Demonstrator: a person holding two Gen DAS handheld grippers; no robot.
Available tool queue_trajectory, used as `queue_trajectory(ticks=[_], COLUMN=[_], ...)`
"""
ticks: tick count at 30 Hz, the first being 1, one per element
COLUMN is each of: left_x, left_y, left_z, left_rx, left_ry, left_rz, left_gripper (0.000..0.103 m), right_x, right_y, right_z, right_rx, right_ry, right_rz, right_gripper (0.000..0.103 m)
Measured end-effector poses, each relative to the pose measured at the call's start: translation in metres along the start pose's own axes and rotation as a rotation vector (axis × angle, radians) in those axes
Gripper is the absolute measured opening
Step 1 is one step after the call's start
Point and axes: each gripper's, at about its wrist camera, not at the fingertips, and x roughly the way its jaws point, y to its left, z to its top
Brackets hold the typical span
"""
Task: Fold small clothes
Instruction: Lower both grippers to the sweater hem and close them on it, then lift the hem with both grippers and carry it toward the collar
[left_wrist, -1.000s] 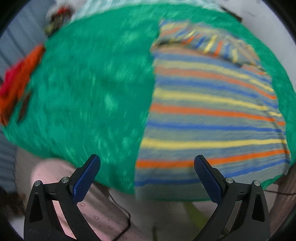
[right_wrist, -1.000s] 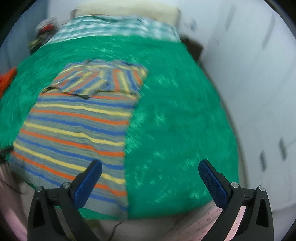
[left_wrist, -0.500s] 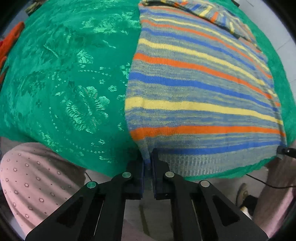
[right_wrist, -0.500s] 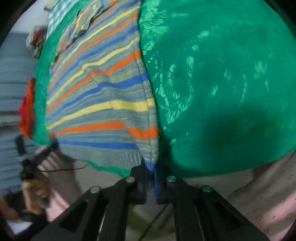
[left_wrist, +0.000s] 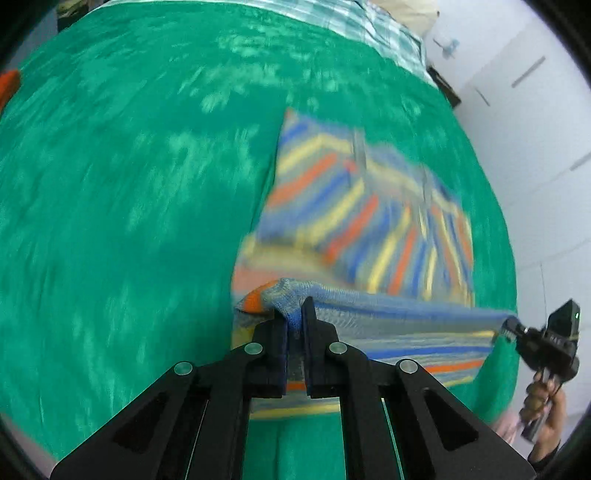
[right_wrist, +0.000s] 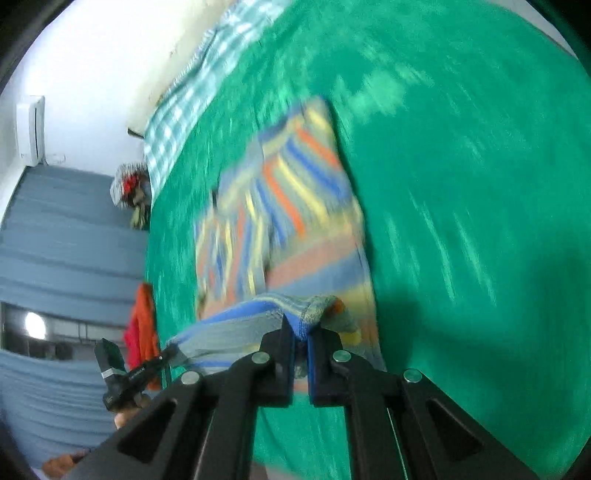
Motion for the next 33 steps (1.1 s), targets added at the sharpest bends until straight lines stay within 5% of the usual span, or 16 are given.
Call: queue_trajectory(ticks=[7,14,17,18,19,22,27,30,33], left_x=[0.051,0.095,0.104,0.102,0.095,0.072,0.043,0.05,0.095], left_y=[-0.019,-0.021,-0.016,-0.013,-0.007,0.002,-0.017,-0.045,-0.07], left_z=[0.085,0.145,0.175,0.181,0.188,0.19,0.137,0.087,0.091], left_rx=[0.01,0.023,-0.045,-0.078,-0.119,-0.146,0.071,0.289,0.362], left_ry=[0.006,-0.002,-0.068,-0.089,-0.131,-0.209,-0.238,-0.154,-0.036], left_rz=[0.009,0.04,0.12,0.145,0.154,0.142,0.113,0.062,0.086], left_gripper=[0.004,0.006,0.026,0.05,0.062,0.063,0.062,0.064,0.068], right_x=[0.05,0.096,0.109,0.11,0.108,0.092,0.066,0.078,0.123], right_y=[0.014,-0.002,-0.011,-0.012,-0.014,-0.016,0.022,0.055,0.067], right_z=[0.113,0.178,0.202,0.208,0.213,0.216,0.193,0.162,0.151], right_rx=[0.007,0.025,0.025,0.026,0.036,0.061,-0.176,-0.366,-0.4], right_ry=[-0.004,0.035,-0.038,-0.096,-0.139,-0.221,-0.226,-0.079,0.12], right_rz=[-0.029,-0.001,0.035,0.014,0.005,0.008,-0.106,-0.117,-0.127], right_gripper=[0.005,0.005,0.012,0.016,0.032,0.038,0.038,0.038,0.038])
